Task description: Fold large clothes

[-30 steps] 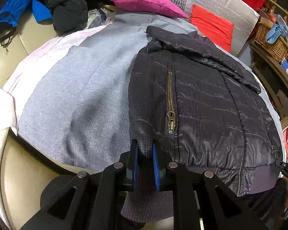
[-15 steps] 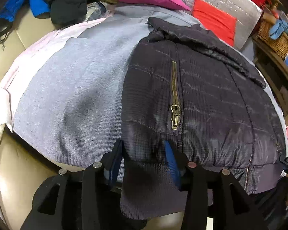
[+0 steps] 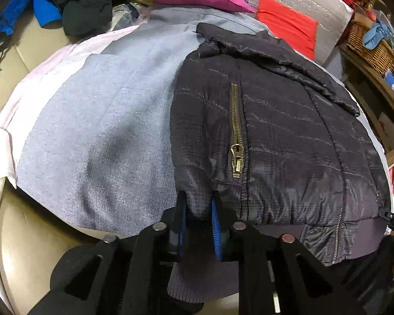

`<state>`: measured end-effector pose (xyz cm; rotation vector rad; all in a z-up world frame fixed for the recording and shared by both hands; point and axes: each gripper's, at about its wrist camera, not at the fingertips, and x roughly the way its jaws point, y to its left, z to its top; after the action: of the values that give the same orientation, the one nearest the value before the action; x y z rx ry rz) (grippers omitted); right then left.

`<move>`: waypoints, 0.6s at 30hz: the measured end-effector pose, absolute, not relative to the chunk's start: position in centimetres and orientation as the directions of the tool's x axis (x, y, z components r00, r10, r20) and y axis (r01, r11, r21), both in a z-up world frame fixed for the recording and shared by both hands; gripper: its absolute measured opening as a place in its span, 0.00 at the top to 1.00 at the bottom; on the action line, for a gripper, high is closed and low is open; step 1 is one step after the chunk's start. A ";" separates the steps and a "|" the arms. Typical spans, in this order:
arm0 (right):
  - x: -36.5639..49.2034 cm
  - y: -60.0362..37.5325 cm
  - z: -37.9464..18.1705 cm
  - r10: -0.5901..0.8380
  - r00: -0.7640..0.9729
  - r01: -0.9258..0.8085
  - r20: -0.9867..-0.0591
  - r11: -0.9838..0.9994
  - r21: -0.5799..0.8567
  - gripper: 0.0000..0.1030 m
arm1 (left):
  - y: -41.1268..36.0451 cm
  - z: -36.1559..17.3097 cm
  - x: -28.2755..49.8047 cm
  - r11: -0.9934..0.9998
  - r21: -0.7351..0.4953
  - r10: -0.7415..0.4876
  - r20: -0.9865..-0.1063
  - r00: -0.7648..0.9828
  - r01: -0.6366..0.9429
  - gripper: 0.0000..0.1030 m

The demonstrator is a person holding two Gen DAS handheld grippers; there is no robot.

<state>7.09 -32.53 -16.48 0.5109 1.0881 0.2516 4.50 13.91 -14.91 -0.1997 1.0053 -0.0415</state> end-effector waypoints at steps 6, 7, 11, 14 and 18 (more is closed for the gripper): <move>6.9 -33.0 -16.3 0.435 0.464 0.069 -0.771 0.850 0.522 0.59 | 13.8 -14.5 4.0 0.980 -0.188 -0.123 -0.825 0.552 -0.063 0.45; 6.8 -33.0 -16.2 0.436 0.471 0.063 -0.767 0.850 0.522 0.43 | 13.7 -14.5 3.8 0.981 -0.185 -0.125 -0.823 0.555 -0.055 0.45; 6.9 -32.9 -16.0 0.422 0.478 0.056 -0.770 0.861 0.506 0.56 | 12.6 -15.4 4.1 0.992 -0.121 -0.086 -0.848 0.523 -0.034 0.63; 7.0 -32.8 -16.1 0.415 0.464 0.058 -0.783 0.867 0.495 0.79 | 13.1 -14.7 4.1 0.990 -0.141 -0.105 -0.848 0.520 -0.031 0.86; 6.6 -32.9 -14.8 0.430 0.477 0.019 -0.767 0.867 0.498 0.82 | 14.7 -12.0 3.3 0.970 -0.241 -0.181 -0.799 0.573 -0.031 0.87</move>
<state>6.61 -32.92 -14.78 0.4803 1.0533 0.2634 3.26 14.72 -11.96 -0.2395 0.9593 -0.0890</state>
